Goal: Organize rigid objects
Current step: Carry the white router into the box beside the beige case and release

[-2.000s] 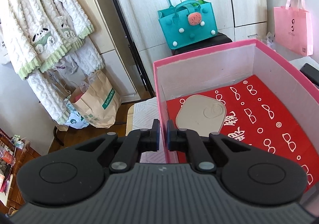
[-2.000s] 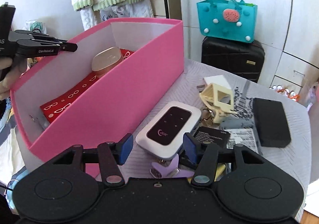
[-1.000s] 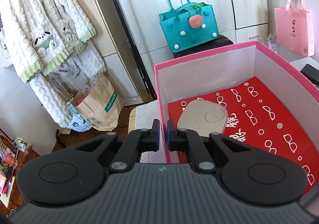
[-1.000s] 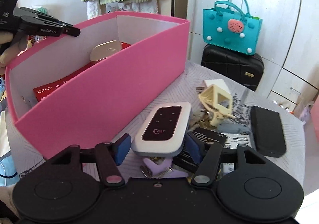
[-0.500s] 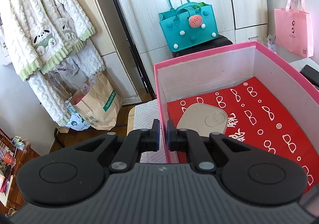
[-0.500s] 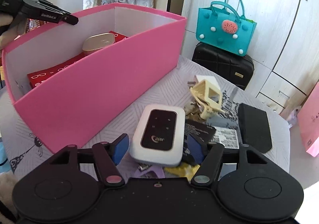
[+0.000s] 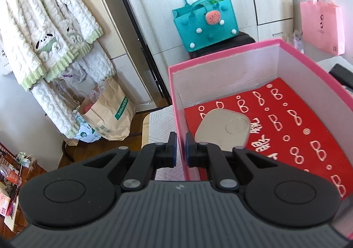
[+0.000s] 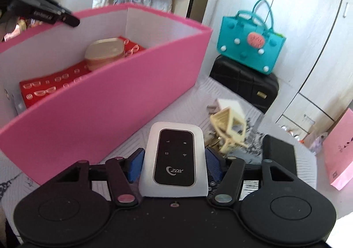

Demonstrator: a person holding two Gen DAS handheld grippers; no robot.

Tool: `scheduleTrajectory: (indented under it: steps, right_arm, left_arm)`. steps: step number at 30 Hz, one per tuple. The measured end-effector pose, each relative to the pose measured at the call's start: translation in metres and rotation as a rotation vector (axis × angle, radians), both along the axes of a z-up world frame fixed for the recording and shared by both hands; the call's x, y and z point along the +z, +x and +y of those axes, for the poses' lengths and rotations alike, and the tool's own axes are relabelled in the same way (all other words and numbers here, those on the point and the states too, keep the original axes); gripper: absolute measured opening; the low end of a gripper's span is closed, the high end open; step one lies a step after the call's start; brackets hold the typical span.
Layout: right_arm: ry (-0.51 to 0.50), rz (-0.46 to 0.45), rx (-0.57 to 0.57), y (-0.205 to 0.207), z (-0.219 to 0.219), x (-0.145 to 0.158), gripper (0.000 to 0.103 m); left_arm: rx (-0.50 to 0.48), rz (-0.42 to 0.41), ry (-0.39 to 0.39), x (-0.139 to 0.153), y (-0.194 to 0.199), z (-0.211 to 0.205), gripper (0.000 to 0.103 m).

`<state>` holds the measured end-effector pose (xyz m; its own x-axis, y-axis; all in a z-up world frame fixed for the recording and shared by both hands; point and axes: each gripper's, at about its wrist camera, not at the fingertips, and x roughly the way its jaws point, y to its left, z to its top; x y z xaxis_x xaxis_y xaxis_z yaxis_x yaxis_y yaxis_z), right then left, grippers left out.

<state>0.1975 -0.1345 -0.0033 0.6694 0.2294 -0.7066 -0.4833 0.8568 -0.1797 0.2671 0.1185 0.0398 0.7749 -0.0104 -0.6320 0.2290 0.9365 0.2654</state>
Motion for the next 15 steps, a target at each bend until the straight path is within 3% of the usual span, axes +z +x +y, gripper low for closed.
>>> scheduleTrajectory:
  steps: [4, 11, 15]
  right_arm:
    - [0.016, -0.033, -0.009, -0.01, -0.005, 0.011, 0.065]
    - [0.04, -0.114, -0.036, -0.019, -0.01, 0.039, 0.065]
    - [0.093, -0.146, -0.02, -0.019, -0.01, 0.065, 0.065]
  left_arm:
    - [-0.004, -0.008, 0.002, 0.004, -0.014, 0.004, 0.01]
    - [-0.03, 0.054, 0.018, -0.004, -0.029, 0.005, 0.01]
    - [-0.055, 0.085, -0.017, -0.003, -0.031, 0.012, 0.007]
